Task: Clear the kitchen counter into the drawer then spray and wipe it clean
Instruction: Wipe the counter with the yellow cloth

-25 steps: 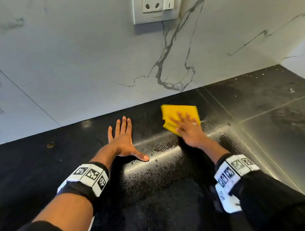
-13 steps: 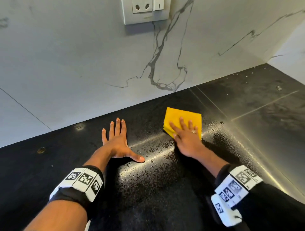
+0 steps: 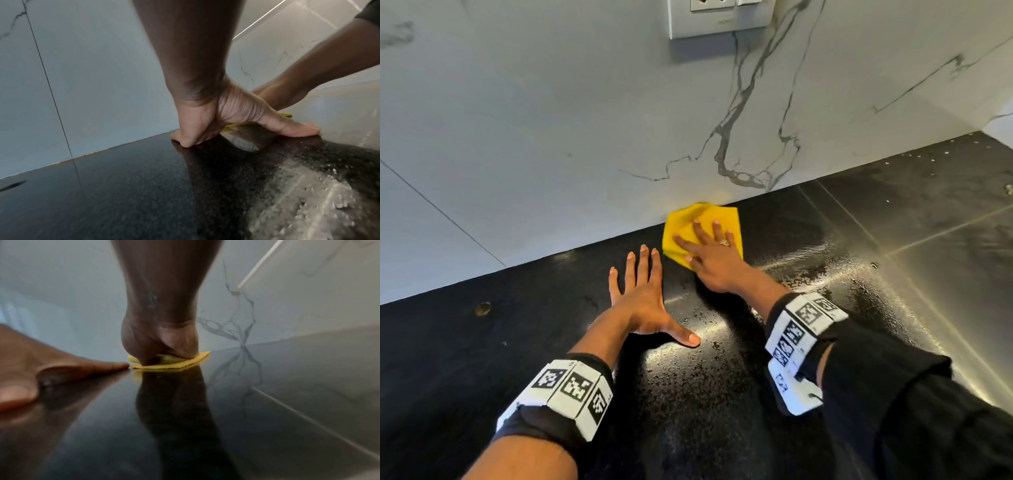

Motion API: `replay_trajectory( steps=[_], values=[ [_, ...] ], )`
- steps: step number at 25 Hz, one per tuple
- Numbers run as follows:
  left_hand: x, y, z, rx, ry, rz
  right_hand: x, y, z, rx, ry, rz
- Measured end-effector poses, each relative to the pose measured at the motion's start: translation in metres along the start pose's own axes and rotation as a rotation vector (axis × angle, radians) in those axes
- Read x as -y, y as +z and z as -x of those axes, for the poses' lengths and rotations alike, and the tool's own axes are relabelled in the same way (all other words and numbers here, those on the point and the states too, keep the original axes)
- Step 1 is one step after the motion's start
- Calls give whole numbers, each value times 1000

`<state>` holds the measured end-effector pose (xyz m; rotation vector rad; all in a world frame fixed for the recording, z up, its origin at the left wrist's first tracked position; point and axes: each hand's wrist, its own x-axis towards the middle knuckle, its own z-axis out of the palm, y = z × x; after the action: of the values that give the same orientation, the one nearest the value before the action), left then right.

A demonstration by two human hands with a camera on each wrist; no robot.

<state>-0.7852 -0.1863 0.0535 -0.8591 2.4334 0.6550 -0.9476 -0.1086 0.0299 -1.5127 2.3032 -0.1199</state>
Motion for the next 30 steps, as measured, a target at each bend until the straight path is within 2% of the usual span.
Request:
replay_trajectory(
  steps=[2,3,6,7,8,11,13,16,18,21,23,24,26,28,30],
  values=[
    [-1,0,1,5,0,-16,-20,-3,16,11,-139,14],
    [0,-2,1,12,-7,-21,-35,-6,18,6,-133,15],
    [-10,-8,6,54,-9,-42,-71,-14,38,-52,162,-41],
    [-19,-9,8,63,17,-75,-71,-11,49,-69,210,-57],
    [-31,-8,9,59,59,-123,-65,-6,66,-66,192,-49],
    [-74,2,13,55,168,-165,-47,24,140,10,-62,-4],
    [-92,17,16,95,215,-132,-69,33,177,2,-87,-11],
    [-101,44,24,106,235,-131,-96,25,195,-70,218,-73],
    [-101,53,29,74,232,-119,-75,29,200,-46,288,-61],
    [-98,56,33,80,241,-121,-37,44,237,18,56,-49],
    [-97,58,36,110,242,-145,-54,43,258,41,-12,0],
    [-98,61,39,119,246,-146,-68,40,259,44,26,4],
    [-99,67,43,135,262,-133,-90,34,247,-1,206,-50],
    [-99,71,46,121,265,-104,-87,36,234,-60,336,-82],
    [-100,72,49,105,249,-84,-60,50,241,-62,275,-49]
  ],
)
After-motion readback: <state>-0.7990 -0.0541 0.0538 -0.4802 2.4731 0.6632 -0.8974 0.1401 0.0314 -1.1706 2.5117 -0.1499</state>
